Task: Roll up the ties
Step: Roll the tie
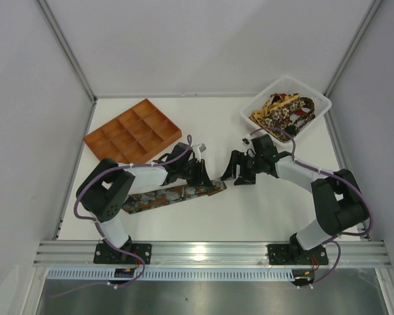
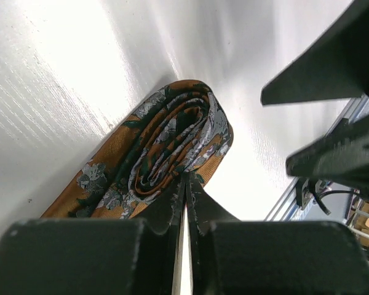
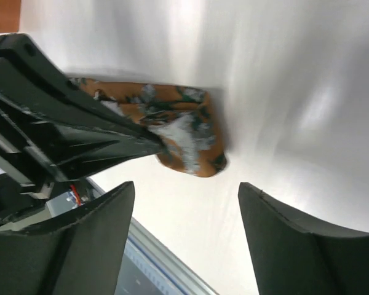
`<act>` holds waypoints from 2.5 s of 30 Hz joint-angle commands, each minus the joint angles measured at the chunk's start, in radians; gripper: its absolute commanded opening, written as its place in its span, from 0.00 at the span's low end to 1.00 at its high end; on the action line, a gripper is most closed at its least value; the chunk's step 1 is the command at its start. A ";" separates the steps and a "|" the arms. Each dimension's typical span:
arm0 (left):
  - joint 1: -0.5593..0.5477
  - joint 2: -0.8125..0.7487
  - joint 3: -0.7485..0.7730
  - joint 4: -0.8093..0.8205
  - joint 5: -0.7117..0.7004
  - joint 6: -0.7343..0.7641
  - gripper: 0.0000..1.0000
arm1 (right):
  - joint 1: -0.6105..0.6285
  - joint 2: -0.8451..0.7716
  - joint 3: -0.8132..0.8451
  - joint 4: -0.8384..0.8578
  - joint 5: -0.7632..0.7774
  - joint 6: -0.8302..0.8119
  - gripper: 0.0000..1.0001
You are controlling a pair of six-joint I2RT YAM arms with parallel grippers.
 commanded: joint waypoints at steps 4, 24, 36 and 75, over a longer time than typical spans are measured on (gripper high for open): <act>0.009 0.030 0.005 -0.004 -0.015 0.023 0.08 | -0.041 0.091 -0.006 0.142 -0.110 -0.116 0.78; 0.018 0.024 -0.008 0.010 -0.015 0.026 0.08 | 0.005 0.330 0.027 0.287 -0.295 -0.189 0.67; 0.020 -0.010 -0.016 0.004 -0.015 0.026 0.09 | 0.010 0.326 0.052 0.244 -0.249 -0.104 0.26; -0.032 0.010 -0.073 0.046 -0.004 -0.006 0.14 | -0.007 0.022 0.066 -0.305 0.231 -0.061 0.12</act>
